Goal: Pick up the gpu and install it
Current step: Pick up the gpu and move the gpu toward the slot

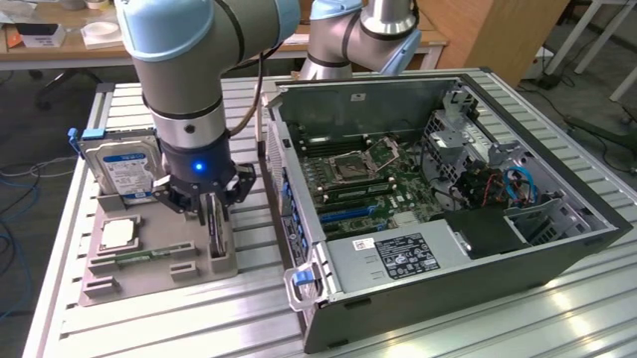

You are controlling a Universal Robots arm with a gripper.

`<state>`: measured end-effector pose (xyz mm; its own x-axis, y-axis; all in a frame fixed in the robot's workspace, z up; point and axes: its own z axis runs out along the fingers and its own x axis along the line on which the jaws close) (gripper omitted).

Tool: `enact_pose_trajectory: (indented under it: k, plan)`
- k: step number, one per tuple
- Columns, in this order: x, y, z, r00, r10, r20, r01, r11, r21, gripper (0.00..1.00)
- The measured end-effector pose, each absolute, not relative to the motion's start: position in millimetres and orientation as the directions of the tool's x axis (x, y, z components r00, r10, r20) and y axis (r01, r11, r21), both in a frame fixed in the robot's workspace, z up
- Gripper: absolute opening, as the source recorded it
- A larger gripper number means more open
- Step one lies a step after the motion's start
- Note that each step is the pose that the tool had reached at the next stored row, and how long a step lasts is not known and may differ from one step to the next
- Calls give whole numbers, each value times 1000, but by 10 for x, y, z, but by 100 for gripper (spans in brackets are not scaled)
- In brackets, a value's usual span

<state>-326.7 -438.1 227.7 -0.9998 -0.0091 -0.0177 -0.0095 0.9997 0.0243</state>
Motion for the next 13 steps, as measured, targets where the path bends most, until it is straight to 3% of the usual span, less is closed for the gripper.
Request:
enact_pose_trajectory:
  k: [13]
  plan:
    - [-3267, -4341, 2269, -1000, -9, -18, -10, 1000, 24, 41]
